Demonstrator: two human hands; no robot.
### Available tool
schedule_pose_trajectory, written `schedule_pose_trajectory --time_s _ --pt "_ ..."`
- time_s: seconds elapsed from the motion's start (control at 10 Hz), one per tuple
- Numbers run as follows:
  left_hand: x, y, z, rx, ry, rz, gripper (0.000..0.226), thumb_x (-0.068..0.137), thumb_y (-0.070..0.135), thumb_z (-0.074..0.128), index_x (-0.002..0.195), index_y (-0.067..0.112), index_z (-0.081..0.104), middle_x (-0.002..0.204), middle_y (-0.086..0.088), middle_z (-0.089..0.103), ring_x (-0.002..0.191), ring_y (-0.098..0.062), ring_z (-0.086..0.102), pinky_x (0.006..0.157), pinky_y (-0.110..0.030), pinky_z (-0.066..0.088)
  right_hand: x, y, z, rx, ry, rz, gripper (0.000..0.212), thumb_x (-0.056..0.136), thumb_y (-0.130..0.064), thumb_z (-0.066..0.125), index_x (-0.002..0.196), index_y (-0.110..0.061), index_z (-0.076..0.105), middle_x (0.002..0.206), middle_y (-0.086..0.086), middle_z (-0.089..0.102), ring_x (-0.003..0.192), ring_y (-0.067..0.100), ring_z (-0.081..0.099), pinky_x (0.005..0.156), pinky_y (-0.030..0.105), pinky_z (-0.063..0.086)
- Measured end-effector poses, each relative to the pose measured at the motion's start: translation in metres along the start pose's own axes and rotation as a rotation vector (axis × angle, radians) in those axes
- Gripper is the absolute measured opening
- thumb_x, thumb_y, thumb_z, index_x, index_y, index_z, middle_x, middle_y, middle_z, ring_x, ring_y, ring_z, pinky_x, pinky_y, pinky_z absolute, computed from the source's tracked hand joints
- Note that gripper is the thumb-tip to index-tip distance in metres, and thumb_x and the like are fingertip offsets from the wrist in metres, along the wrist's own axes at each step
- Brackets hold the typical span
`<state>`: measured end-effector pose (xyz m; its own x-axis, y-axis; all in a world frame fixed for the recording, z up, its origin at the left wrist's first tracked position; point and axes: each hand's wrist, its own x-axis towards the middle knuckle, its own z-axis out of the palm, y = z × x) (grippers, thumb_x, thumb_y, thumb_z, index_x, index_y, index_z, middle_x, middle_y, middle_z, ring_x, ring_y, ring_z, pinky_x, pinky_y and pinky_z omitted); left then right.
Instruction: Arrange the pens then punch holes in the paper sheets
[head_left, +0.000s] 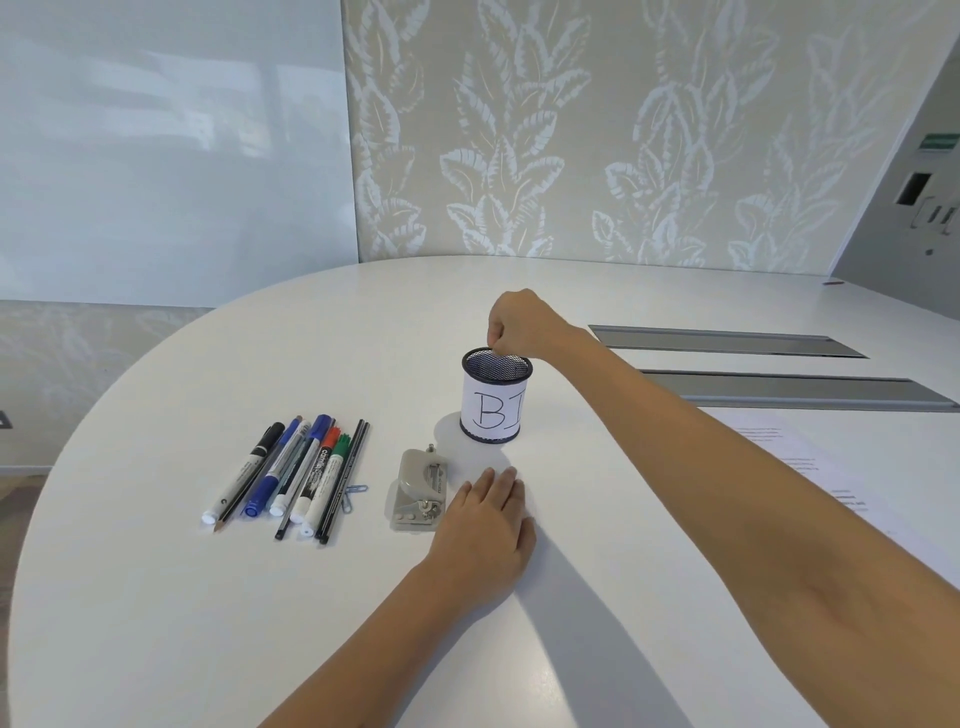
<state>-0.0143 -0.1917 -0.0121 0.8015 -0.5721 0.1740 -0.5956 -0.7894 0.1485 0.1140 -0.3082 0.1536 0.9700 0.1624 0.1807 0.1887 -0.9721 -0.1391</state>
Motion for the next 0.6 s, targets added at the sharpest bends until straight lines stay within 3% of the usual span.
schedule_pose_trajectory --time_s 0.1,0.2,0.3,0.4,0.5,0.6 --pt "-0.001 0.0 0.0 -0.017 0.028 0.004 0.054 0.101 0.031 0.025 0.149 0.007 0.023 0.161 -0.006 0.015 0.147 -0.024 0.015 0.117 -0.036 0.013 0.003 -0.002 -0.001 -0.046 -0.025 0.019 0.017 0.07 0.007 0.064 0.076 -0.005 0.074 0.084 0.014 0.074 0.075 0.027 0.065 0.062 0.026 0.044" --pt "0.0 0.0 0.001 -0.033 0.034 0.004 0.053 0.101 0.031 0.025 0.149 0.007 0.024 0.161 -0.006 0.016 0.147 -0.024 0.015 0.117 -0.036 0.014 0.004 -0.001 -0.002 -0.039 -0.021 0.02 0.028 0.069 0.012 0.054 0.077 -0.007 0.075 0.085 0.014 0.074 0.08 0.03 0.068 0.065 0.028 0.05" --pt "0.001 -0.001 0.002 -0.018 0.03 -0.001 0.054 0.101 0.032 0.024 0.149 0.007 0.023 0.161 -0.005 0.015 0.147 -0.024 0.015 0.117 -0.036 0.013 0.001 0.002 0.0 0.017 0.052 0.058 0.021 0.072 0.005 0.059 0.076 -0.01 0.073 0.09 0.012 0.073 0.087 0.029 0.067 0.075 0.032 0.055" --pt "0.001 0.0 0.003 -0.039 0.018 0.001 0.055 0.101 0.031 0.024 0.149 0.007 0.021 0.161 -0.006 0.015 0.147 -0.025 0.014 0.118 -0.038 0.013 -0.002 0.003 0.002 0.073 0.194 0.096 0.012 0.078 -0.005 0.061 0.08 -0.009 0.072 0.094 0.011 0.073 0.091 0.028 0.064 0.077 0.031 0.052" --pt "0.001 0.0 0.004 -0.071 0.034 -0.015 0.055 0.1 0.03 0.024 0.15 0.006 0.019 0.161 -0.007 0.016 0.147 -0.026 0.014 0.118 -0.04 0.013 -0.025 0.011 0.019 0.214 0.401 0.164 0.026 0.082 0.0 0.051 0.095 -0.006 0.073 0.099 0.011 0.072 0.093 0.028 0.062 0.082 0.031 0.048" --pt "0.001 -0.001 0.006 -0.088 0.045 -0.023 0.055 0.1 0.03 0.024 0.15 0.005 0.019 0.161 -0.007 0.016 0.147 -0.025 0.015 0.118 -0.04 0.014 -0.041 0.02 0.03 0.349 0.489 0.213 0.027 0.082 0.002 0.051 0.097 -0.006 0.072 0.094 0.011 0.07 0.084 0.023 0.061 0.075 0.024 0.042"
